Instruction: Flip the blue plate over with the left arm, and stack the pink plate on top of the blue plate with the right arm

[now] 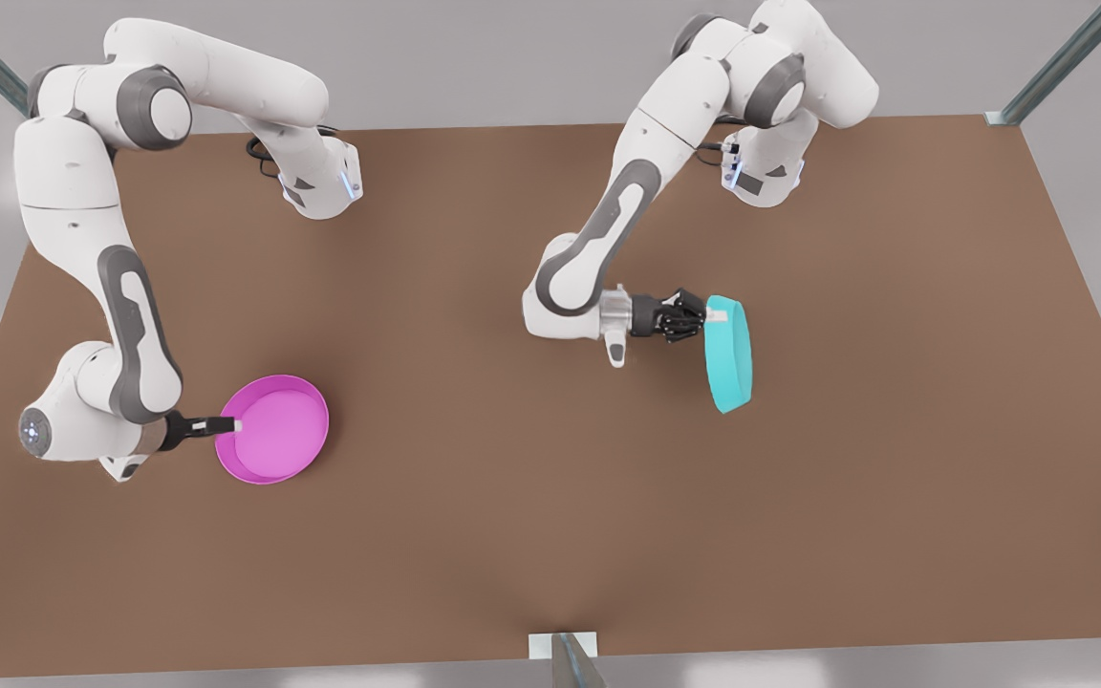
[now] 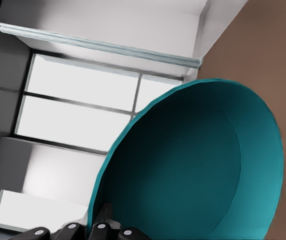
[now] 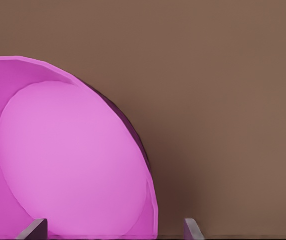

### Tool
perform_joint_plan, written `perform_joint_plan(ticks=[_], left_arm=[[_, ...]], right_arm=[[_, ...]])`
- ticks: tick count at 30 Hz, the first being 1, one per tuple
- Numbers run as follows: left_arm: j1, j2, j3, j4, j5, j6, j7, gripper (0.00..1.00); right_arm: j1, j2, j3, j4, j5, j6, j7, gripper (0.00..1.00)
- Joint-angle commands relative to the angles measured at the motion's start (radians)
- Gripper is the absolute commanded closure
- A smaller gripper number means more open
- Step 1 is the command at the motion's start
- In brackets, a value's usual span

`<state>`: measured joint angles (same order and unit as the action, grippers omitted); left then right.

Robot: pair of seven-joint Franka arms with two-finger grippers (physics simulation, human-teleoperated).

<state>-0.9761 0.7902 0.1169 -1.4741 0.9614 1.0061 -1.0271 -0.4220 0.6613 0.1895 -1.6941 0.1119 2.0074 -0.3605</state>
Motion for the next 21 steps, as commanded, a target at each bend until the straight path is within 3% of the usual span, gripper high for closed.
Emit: perform_joint_plan(ticks=[1, 10, 21], left_arm=[[-0.001, 0.004, 0.0, 0.004, 0.043, 0.002, -0.002, 0.79], [-0.006, 0.104, -0.114, 0.047, 0.112, -0.058, -0.126, 0.79], [-0.052, 0.179, -0.144, 0.083, 0.237, -0.118, -0.169, 0.79]], right_arm=[[0.0, 0.0, 0.001, -0.001, 0.0, 0.001, 0.0, 0.0], [0.011, 0.0, -0.001, 0.004, -0.003, 0.002, -0.002, 0.0], [0.011, 0.047, -0.002, 0.011, -0.014, 0.054, -0.017, 0.0]])
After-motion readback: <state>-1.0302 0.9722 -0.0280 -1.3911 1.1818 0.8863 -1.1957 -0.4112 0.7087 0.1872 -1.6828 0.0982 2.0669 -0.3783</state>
